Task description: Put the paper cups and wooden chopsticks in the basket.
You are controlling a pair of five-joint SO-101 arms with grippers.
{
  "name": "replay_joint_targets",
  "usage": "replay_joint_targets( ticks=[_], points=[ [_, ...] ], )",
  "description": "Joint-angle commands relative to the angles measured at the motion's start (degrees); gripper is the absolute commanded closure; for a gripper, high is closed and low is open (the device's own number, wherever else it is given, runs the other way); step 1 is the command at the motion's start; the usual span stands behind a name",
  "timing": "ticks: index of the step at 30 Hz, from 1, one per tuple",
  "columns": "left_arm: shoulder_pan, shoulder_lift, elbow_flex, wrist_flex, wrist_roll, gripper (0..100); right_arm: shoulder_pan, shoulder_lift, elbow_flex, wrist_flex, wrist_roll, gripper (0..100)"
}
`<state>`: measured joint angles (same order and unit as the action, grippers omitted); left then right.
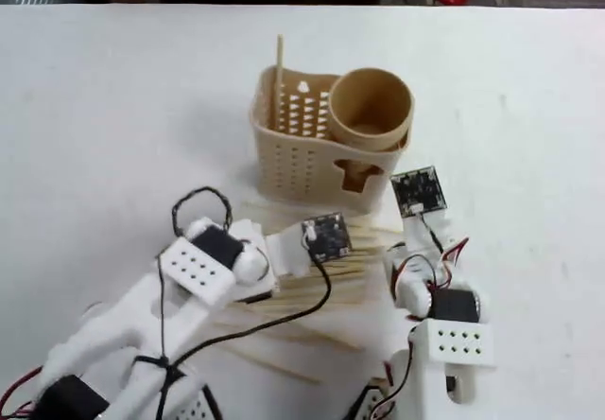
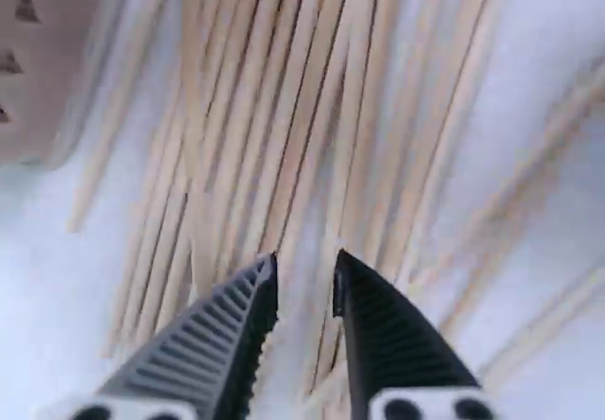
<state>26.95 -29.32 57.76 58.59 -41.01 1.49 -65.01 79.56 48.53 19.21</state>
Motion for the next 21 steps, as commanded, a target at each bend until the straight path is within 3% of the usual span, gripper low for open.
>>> replay_joint_targets(
  ticks=[1,9,16,21],
  points=[
    [-0.2,-1.6,1.3,-4.0,-0.7,88,0.2,-0.7,-0.4,-0.8,-0.4,98.1],
    [-0.1,0.7,5.6,-10.7,-0.4,88,0.2,-0.7,-0.4,-0.7,-0.4,98.1],
    [-0.2,14.9,-3.2,-7.8,-0.4,89,0.2,-0.7,-0.4,-0.7,-0.4,98.1],
    [-0.2,18.4,-6.2,-6.2,-0.4,98,0.2,-0.7,-0.4,-0.7,-0.3,98.1]
  ],
)
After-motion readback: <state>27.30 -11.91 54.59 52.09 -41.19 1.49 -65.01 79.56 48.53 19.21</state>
